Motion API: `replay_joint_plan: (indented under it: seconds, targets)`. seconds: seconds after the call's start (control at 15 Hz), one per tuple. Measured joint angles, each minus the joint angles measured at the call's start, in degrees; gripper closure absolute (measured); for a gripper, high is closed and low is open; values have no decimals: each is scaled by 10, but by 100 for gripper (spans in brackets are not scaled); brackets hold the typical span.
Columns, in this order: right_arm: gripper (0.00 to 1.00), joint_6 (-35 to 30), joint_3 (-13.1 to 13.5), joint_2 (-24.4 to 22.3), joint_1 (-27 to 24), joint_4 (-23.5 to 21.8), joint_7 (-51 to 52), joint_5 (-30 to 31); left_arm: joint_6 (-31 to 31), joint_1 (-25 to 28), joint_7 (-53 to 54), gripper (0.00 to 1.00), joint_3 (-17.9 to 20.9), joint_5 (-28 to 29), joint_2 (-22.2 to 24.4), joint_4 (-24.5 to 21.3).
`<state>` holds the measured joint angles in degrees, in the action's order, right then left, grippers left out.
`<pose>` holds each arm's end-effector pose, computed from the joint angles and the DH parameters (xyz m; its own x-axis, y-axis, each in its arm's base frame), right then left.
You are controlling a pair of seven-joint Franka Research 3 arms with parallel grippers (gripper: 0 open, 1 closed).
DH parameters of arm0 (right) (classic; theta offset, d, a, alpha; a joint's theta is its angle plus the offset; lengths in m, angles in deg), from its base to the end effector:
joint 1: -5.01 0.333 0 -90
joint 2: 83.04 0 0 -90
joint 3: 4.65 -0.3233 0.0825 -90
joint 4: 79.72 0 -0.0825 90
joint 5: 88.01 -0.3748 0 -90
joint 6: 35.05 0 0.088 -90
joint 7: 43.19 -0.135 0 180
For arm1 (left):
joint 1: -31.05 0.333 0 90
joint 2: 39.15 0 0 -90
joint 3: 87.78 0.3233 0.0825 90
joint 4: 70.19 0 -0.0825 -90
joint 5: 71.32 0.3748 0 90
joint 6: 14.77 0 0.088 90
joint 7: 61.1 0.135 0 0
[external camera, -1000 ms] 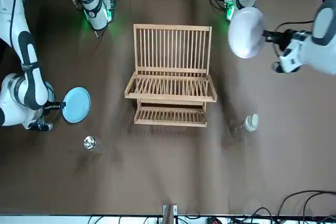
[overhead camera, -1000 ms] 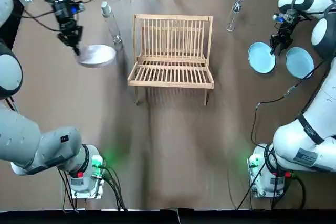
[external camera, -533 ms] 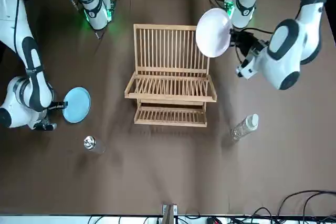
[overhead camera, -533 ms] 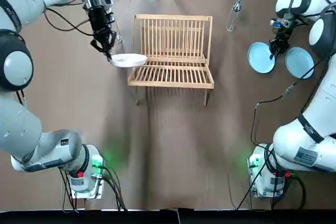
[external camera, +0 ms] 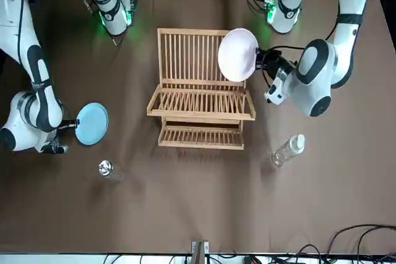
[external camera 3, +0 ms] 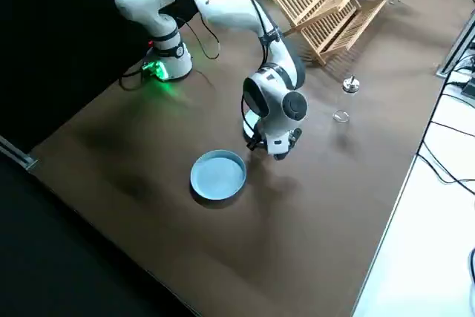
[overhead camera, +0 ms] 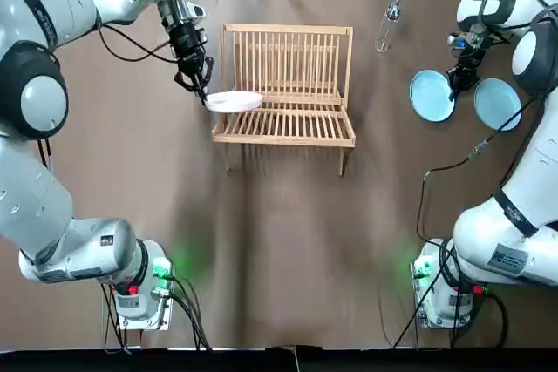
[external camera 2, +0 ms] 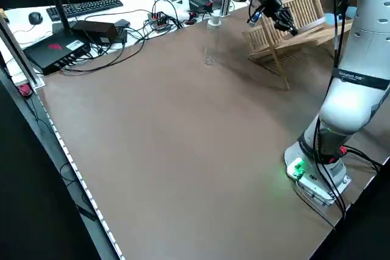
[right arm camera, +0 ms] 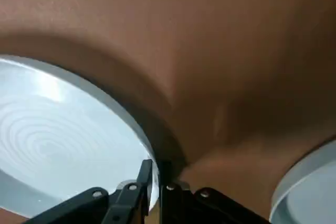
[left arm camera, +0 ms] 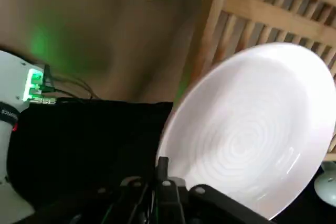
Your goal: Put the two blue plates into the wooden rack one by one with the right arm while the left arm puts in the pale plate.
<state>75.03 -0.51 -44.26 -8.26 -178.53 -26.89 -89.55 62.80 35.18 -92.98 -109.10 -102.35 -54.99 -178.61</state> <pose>0.5703 -0.1747 0.1527 0.8935 -0.0022 -0.4491 -0.0543 -0.9932 -0.1031 0.4561 -0.2137 0.3565 0.5180 0.1347 -0.8447 0.3711 -0.9251 0.0801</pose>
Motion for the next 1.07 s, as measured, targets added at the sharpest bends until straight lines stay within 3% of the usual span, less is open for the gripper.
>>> replay_joint_plan:
  seconds: [0.07,0.47,0.73,0.93,1.07]
  targets:
    - [97,-5,0,-2,0,3,0,-1,9,-5,-4,96,0,0,-3,0]
    - [97,-8,0,-2,-8,9,56,-1,48,-35,-31,92,0,-18,-13,2]
    - [97,-110,0,-2,-10,42,68,-1,50,-25,-31,57,3,-18,-13,21]
    - [97,-212,-3,-8,-9,79,69,-1,50,7,-30,30,5,-18,-12,69]
    - [97,-267,-5,-20,-8,92,69,-2,49,37,-17,12,6,25,-10,113]
